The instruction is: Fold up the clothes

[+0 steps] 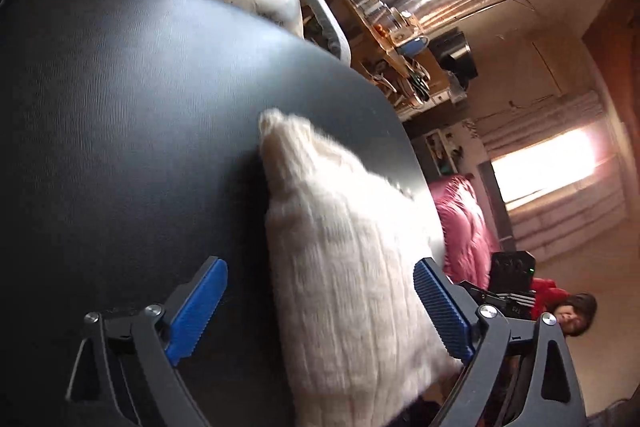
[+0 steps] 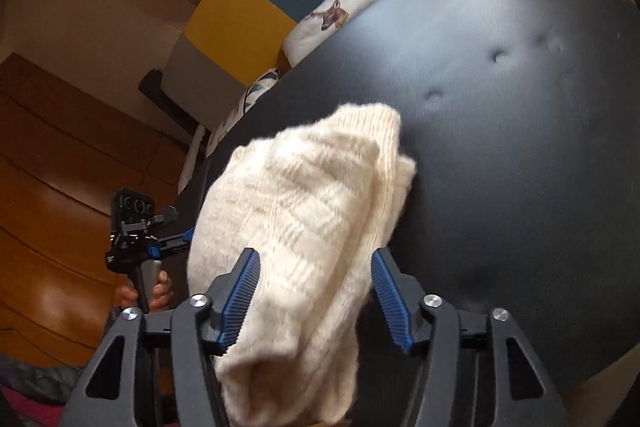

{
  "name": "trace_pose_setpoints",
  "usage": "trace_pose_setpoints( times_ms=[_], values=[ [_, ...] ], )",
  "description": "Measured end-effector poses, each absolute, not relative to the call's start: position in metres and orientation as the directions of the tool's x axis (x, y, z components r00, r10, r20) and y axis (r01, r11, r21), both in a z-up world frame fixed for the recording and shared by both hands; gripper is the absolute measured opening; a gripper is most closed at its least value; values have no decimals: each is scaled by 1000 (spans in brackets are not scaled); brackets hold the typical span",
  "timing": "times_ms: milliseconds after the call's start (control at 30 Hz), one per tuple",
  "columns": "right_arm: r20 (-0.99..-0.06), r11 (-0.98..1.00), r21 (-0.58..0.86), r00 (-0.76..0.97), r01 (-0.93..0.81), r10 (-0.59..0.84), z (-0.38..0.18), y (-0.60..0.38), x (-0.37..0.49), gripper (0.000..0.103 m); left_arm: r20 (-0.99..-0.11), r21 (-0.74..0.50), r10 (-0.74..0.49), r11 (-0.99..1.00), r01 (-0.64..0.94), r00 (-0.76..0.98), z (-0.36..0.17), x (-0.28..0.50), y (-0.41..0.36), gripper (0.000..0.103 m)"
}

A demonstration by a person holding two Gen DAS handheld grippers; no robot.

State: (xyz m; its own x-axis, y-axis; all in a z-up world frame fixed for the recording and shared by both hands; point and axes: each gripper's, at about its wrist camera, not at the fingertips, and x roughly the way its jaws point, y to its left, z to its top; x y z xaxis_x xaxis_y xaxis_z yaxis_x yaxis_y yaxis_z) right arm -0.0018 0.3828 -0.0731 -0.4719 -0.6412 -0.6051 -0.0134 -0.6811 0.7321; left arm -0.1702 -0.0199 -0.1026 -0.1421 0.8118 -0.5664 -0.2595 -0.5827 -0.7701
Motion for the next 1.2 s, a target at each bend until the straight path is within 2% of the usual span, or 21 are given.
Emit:
trace_pose_setpoints(
  times_ms=[167, 200, 267, 567, 600, 633, 667, 733, 933, 1033, 1200],
  values=[
    [-631, -661, 743, -443, -107, -637, -98, 379, 6, 75, -561, -789, 822, -566, -239, -95, -112, -148, -10, 98],
    [-640, -660, 740, -434, -129, -634, -104, 378, 5, 79, -547, -795, 832, -551, -253, -94, -111, -145, -6, 98],
    [-626, -643, 754, -444, -135, -641, -108, 378, 3, 80, -514, -823, 856, -513, -247, -66, -113, -145, 1, 99],
    [-557, -578, 812, -399, -80, -728, -116, 350, -19, 81, -665, -676, 745, -624, -392, -39, -102, -129, 34, 101],
    [-573, -599, 798, -396, -69, -717, -114, 345, -21, 80, -675, -671, 736, -637, -380, -42, -101, -129, 33, 99],
    [-593, -622, 780, -394, -64, -703, -113, 340, -24, 64, -679, -668, 733, -644, -373, -49, -100, -127, 32, 83],
    [-599, -632, 773, -400, -61, -694, -112, 337, -23, 57, -678, -671, 733, -644, -367, -48, -100, -126, 33, 69],
    [-603, -642, 764, -416, -58, -680, -112, 333, -20, 51, -670, -671, 740, -642, -371, -68, -101, -118, 32, 64],
    [-615, -694, 719, -479, -16, -626, -100, 325, -5, 45, -640, -618, 757, -611, -494, -135, -82, -101, 49, 55],
    [-593, -696, 718, -517, 8, -617, -87, 334, 5, 44, -588, -629, 800, -544, -555, -118, -64, -103, 72, 54],
    [-576, -717, 697, -603, -9, -552, -62, 373, 22, 44, -561, -598, 825, -463, -654, -71, -35, -115, 136, 54]
  ],
)
